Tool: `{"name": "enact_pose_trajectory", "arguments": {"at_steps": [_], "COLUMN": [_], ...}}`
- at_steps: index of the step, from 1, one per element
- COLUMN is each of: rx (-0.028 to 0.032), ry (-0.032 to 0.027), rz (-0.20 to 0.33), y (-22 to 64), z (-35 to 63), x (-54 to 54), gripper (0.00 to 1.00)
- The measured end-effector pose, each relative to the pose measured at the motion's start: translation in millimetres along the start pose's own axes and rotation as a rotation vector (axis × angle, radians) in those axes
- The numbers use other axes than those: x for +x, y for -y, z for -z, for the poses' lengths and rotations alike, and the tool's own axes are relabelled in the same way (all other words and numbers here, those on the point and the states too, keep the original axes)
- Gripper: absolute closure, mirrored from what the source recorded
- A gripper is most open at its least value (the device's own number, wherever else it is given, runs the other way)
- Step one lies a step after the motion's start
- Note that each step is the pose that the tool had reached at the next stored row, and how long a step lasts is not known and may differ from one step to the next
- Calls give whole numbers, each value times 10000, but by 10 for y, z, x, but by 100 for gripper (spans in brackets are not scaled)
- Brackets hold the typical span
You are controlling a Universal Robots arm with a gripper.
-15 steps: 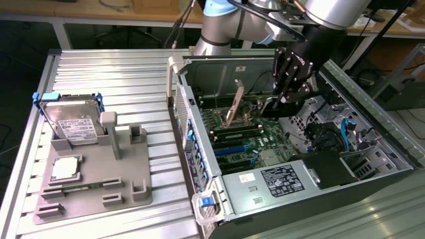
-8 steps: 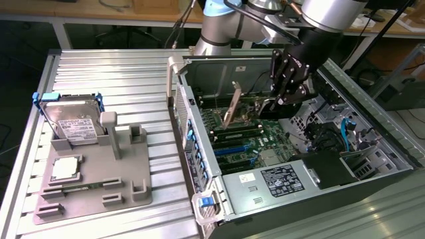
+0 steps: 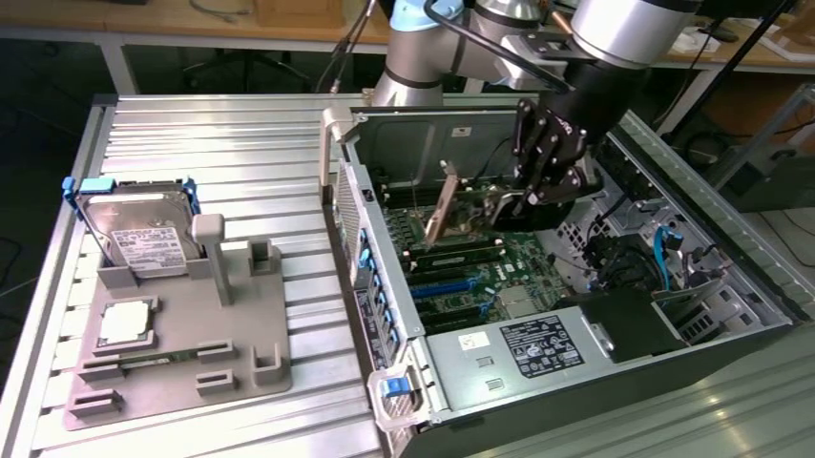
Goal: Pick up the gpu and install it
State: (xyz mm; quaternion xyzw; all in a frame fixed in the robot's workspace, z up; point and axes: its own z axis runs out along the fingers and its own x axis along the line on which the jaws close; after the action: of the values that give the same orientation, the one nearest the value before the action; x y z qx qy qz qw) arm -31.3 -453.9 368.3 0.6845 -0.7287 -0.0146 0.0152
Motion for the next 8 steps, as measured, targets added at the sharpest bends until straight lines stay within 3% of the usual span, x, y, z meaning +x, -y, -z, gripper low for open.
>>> {"name": "enact_pose_trajectory", "arguments": {"at_steps": [8], "rx": [9], "ry": [1], "rz": [0], "y": [-37], "z": [-46], "x": [2], "gripper": [73]}}
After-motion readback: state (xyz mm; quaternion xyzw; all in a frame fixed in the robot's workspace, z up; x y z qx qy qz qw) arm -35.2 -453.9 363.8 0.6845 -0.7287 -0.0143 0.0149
